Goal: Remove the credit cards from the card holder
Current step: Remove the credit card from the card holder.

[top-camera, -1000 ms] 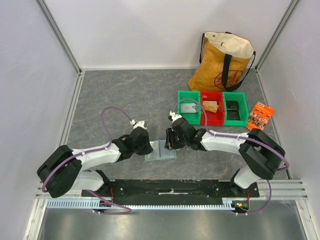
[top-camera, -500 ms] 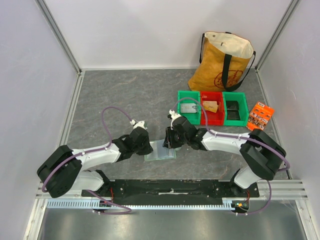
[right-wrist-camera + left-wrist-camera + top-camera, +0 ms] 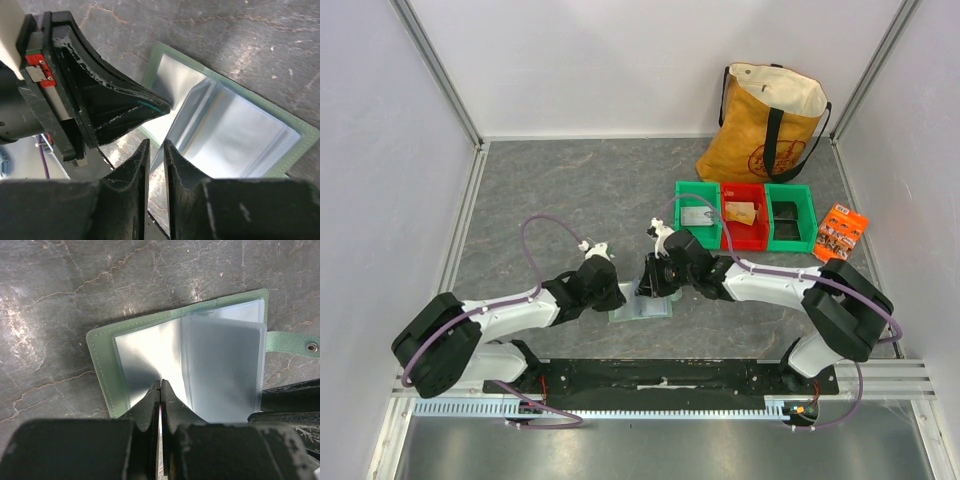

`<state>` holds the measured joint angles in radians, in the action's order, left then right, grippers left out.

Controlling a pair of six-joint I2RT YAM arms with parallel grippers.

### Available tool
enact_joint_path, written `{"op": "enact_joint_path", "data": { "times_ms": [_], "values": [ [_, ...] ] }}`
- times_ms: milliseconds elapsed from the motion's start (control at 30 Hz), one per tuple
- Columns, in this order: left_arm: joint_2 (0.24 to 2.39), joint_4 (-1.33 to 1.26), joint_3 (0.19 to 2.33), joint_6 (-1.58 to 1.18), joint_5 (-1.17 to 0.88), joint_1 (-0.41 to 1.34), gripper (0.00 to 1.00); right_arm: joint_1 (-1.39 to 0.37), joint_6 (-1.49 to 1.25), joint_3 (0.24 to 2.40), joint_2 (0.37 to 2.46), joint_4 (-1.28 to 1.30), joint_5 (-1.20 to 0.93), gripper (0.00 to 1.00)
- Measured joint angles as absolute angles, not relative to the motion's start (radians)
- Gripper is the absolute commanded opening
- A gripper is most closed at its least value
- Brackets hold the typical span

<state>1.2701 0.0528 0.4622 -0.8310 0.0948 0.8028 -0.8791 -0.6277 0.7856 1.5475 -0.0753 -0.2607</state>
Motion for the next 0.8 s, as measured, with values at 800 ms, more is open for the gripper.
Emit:
{"op": "enact_joint_path", "data": {
  "times_ms": [800],
  "values": [
    [0.919,0.198,0.387,-0.905,0.181,0.803,0.11,-0.875,-0.629,0.842,1.671,-0.140,-0.333,0.37]
  ]
}}
